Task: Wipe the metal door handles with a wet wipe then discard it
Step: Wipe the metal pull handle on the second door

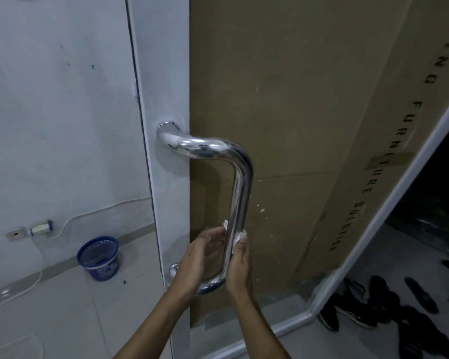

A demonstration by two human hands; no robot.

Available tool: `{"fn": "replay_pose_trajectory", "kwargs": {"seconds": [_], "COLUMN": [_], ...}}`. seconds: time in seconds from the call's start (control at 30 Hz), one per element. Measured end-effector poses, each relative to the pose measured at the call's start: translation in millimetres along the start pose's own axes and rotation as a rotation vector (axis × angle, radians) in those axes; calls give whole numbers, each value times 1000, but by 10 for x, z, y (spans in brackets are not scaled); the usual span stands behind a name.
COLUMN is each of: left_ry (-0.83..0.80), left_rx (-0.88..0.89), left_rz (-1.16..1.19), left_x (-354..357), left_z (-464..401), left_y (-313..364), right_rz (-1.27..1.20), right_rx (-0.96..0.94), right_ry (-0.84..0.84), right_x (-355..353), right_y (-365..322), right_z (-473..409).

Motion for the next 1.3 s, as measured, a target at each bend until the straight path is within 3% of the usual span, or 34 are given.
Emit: {"fn": "replay_pose_trajectory", "kwargs": {"seconds": [0.33,0.43,0.57,0.73,0.87,0.93,1.1,1.17,1.3], "left_ry": [26,41,66,74,64,40,-123,-145,-152], "left_rx": [-40,-4,56,102,92,81,-45,-101,-51], "left_rz": [1,-5,10,40,52,64,-11,-35,-1], "left_x": [-66,-92,-150,-200,-194,-166,27,53,19], "left_z": [-157,-148,-59,-27,-40,-49,-210,-286,-234], "left_y": [96,168,293,354,329,329,316,283,259], "right_rz": [316,364,605,676,348,220,206,301,559], "right_rx": [-551,-721,-921,-805,-412,-357,-487,-603,-910], "right_ry": [158,164,193,237,111,74,3,-25,-68], "right_x": [-37,-35,-35,-98,-86,-87,-85,-85,-98], "right_y": [-1209,-1625,-1950,-1798,-1236,-1098,-1441,-1665,-2091], "right_z": [-195,-280,-358,-285,-175,-190,-357,-417,-462]}}
Point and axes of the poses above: each hand's wrist, its own z-axis away from the middle knuckle, its own x-axis out of the palm, y = z × x, the point moved 6 cm from there along -z, towards the middle knuckle, and after that the axes turned 3 degrees about z, right-handed, at the moved point
